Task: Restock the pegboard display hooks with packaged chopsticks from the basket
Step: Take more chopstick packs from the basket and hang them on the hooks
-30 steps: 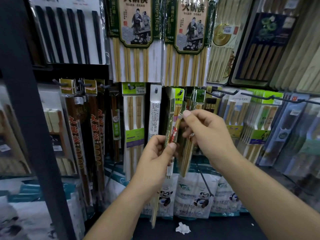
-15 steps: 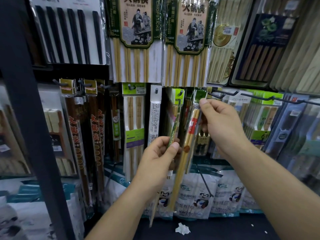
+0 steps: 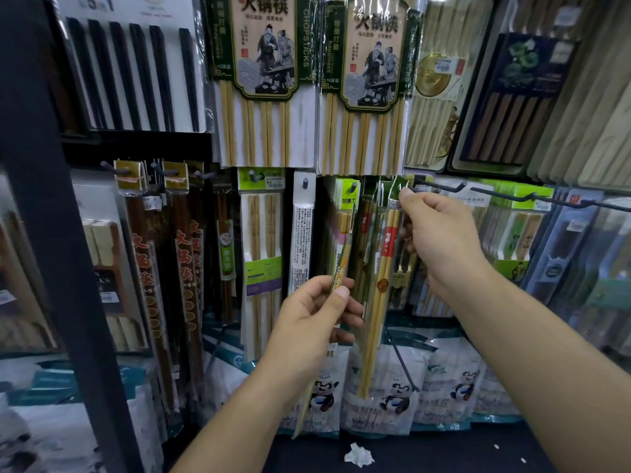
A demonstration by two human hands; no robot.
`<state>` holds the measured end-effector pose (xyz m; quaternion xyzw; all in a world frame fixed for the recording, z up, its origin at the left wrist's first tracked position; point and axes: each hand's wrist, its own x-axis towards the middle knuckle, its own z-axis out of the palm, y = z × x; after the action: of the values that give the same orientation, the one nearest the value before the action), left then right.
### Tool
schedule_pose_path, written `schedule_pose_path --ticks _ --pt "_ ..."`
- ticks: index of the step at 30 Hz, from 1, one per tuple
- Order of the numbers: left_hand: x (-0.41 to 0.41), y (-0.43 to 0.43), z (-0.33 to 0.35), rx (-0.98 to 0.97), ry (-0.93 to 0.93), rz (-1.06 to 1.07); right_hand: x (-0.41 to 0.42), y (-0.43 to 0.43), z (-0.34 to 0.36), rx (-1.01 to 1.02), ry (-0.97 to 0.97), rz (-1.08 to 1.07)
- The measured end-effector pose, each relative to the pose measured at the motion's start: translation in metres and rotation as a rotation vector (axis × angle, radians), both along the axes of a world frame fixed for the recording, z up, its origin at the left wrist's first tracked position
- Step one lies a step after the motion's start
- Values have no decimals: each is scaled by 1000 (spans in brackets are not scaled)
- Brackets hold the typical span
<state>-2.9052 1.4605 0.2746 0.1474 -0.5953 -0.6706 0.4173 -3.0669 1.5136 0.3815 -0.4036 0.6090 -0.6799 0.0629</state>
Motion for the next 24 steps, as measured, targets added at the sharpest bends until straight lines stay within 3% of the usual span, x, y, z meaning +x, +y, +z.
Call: schedule_pose_path --ticks 9,24 --pt "1 1 1 -10 -1 -3 3 -2 3 61 177 -96" --pt "2 2 2 -38 -3 27 1 -4 -4 19 155 -132"
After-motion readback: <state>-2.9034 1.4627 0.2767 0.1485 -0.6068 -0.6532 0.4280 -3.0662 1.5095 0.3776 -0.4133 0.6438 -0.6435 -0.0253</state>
